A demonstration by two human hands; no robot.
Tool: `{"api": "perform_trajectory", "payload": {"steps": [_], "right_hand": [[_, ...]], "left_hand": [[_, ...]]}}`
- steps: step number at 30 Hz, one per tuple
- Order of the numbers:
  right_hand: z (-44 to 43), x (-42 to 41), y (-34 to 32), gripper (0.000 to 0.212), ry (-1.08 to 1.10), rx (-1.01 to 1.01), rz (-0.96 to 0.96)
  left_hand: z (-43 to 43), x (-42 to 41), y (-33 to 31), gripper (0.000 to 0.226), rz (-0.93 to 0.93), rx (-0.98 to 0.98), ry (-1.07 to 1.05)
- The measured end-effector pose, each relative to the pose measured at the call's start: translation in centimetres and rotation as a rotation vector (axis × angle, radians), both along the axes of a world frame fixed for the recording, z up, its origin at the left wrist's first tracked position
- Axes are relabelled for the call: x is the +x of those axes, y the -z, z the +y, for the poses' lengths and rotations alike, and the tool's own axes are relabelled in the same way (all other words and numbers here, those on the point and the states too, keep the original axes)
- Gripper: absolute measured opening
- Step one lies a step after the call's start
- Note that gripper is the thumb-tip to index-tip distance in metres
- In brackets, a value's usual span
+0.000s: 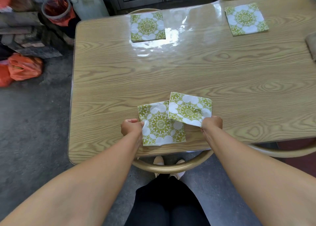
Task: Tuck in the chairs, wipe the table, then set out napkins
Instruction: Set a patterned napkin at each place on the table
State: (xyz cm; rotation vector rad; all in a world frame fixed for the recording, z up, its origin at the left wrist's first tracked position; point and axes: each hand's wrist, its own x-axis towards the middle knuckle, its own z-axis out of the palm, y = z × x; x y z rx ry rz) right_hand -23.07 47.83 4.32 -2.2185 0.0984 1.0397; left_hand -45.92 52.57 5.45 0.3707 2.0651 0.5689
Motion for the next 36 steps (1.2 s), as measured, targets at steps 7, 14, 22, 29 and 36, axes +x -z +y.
{"api": "perform_trajectory", "payload": {"steps": [7,14,22,29,36], "right_hand": [[0.1,0.0,-0.2,0.027,-0.011,-0.004,-0.011],[0.0,-0.2,-1.0,0.028,-0.028,-0.007,-0.016],[0.0,-0.8,-2.8,0.02,-0.144,0.065,-0.057],[-0.9,-0.7,-4.2,0.013,-0.338,0.17,-0.088],[-2.0,1.9,-4.9,0.007,-0.343,0.198,-0.125]], "left_hand": [[0.1,-0.1,-0.1,0.032,-0.004,-0.004,0.025],[0.9,0.3,-0.7,0.025,0.18,-0.006,0.171],[1.3,2.5,-4.0,0.032,-0.314,0.016,0.308],[2.0,4.8,-4.5,0.047,-0.39,0.004,0.53],[2.2,7.0,-4.3,0.031,-0.31,0.091,0.531]]}}
